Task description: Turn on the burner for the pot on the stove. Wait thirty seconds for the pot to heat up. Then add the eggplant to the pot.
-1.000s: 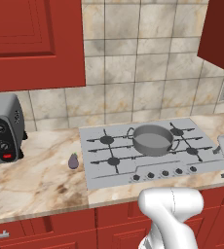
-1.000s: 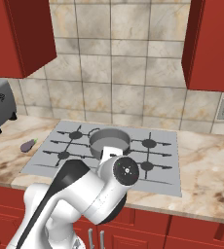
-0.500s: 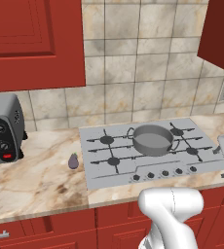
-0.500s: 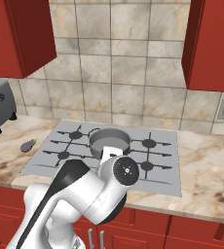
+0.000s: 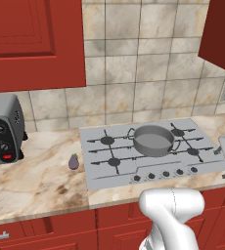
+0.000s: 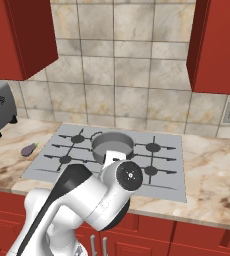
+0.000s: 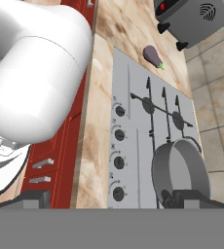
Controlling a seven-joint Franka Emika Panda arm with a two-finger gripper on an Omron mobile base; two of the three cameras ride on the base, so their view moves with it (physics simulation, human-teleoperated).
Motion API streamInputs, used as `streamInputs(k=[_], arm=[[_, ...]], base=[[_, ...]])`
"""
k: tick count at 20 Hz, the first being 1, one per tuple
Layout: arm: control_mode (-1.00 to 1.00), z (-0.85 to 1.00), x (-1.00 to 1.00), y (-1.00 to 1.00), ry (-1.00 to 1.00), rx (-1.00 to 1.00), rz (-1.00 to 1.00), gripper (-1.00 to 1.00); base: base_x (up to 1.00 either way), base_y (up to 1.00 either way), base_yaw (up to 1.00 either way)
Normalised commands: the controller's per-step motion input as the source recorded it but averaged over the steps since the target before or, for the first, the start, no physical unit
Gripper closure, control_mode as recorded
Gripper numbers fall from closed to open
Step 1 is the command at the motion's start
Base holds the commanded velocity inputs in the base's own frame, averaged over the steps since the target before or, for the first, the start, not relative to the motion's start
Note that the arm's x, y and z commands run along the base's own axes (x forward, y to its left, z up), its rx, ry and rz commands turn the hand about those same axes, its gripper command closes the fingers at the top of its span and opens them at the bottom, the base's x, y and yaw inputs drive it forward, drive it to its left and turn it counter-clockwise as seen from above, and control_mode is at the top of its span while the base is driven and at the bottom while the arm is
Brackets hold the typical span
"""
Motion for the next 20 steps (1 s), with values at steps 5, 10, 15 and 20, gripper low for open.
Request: streamInputs(k=[5,10,15,20], arm=[[-1.00,0.00,0.00,0.00,0.00,0.00,0.00,-1.00],[-1.00,0.00,0.00,0.00,0.00,0.00,0.00,-1.00],[-1.00,0.00,0.00,0.00,0.00,0.00,0.00,-1.00],[-1.00,0.00,0.00,0.00,0.00,0.00,0.00,-1.00]], base=[[0.00,0.00,0.00],[0.00,0.00,0.00],[0.00,0.00,0.00],[0.00,0.00,0.00]])
